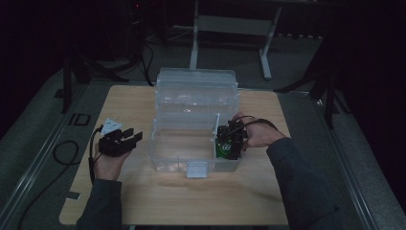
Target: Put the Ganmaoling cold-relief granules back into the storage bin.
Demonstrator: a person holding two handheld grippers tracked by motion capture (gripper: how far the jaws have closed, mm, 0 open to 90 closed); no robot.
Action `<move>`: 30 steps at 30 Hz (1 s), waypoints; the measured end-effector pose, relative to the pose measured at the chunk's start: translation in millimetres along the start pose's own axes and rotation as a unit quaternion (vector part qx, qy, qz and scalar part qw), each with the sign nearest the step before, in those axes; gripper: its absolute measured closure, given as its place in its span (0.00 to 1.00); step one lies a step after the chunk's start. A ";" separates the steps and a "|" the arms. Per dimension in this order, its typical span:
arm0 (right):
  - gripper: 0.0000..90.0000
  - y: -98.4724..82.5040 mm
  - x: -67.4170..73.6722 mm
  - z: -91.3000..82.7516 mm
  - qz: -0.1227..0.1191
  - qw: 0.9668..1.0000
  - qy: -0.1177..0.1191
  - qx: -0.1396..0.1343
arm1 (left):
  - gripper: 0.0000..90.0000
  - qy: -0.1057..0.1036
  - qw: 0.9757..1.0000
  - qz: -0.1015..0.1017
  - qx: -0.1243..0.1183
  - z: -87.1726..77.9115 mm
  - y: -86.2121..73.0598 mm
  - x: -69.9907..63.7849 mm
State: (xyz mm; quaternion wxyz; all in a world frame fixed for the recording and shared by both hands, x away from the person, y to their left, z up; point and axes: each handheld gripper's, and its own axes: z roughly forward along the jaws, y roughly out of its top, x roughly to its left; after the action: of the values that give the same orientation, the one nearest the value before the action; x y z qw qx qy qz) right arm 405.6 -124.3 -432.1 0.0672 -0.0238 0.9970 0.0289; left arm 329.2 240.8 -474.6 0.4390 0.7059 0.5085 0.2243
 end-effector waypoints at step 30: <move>0.63 -13.3 7.9 -24.6 0.079 0.985 -0.026 -0.148 | 0.63 -0.002 1.000 -0.001 -0.001 0.5 0.0 -1.6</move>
State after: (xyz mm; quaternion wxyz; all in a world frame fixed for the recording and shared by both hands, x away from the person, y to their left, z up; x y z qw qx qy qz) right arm 395.2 -139.5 -409.6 0.0864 0.0459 0.9784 0.1820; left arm 329.0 239.2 -474.6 0.4407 0.7056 0.5079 0.2233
